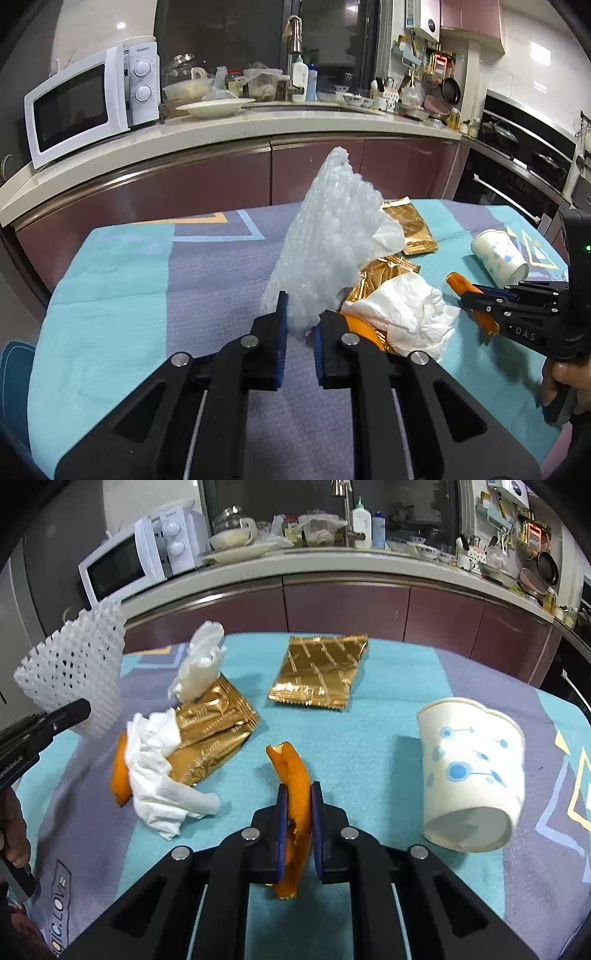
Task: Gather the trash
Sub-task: 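Grasp the second foam net with the left tool while the right tool grasps the orange peel, then carry the foam net and orange peel to the teal bin and release both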
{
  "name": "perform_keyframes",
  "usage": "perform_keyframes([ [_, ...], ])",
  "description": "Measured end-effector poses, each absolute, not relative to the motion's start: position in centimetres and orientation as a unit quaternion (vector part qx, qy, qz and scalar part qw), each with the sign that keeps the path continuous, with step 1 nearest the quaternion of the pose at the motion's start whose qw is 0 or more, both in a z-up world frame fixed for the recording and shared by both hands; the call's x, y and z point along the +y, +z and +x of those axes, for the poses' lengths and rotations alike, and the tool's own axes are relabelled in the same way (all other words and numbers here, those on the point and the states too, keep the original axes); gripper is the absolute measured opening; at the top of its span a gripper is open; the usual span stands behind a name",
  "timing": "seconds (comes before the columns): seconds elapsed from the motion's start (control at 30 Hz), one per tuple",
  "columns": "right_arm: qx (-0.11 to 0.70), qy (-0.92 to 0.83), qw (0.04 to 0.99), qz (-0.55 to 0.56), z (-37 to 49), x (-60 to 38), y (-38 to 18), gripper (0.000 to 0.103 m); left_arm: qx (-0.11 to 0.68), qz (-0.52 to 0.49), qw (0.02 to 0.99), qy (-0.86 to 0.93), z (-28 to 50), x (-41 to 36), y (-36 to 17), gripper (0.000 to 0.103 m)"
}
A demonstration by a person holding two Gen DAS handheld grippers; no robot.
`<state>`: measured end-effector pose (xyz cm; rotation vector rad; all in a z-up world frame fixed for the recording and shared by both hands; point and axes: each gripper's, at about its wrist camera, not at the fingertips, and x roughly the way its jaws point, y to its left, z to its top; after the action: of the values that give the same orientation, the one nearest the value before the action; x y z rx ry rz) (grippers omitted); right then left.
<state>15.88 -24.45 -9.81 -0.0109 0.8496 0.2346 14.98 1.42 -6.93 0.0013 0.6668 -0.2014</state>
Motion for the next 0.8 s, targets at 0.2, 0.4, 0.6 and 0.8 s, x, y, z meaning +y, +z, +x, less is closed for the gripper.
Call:
perform_keyframes([
  [0.2,0.383,0.121,0.916,-0.006,14.8,-24.2,-6.9,0.010,0.306,-0.010,0.947,-0.092,13.2,3.1,-5.2,0.012],
  [0.4,0.349,0.156,0.924,-0.019,13.9,-21.2,-3.4,0.010,0.286,-0.030,0.956,-0.064,10.9,7.2,-3.4,0.012],
  [0.6,0.334,0.232,0.913,-0.034,13.5,-14.6,-1.6,0.010,0.272,-0.051,0.961,-0.004,7.2,13.7,-2.0,0.012],
  [0.8,0.338,0.349,0.872,-0.055,13.6,-2.9,-1.4,0.010,0.267,-0.065,0.959,0.077,2.7,21.4,-1.5,0.012],
])
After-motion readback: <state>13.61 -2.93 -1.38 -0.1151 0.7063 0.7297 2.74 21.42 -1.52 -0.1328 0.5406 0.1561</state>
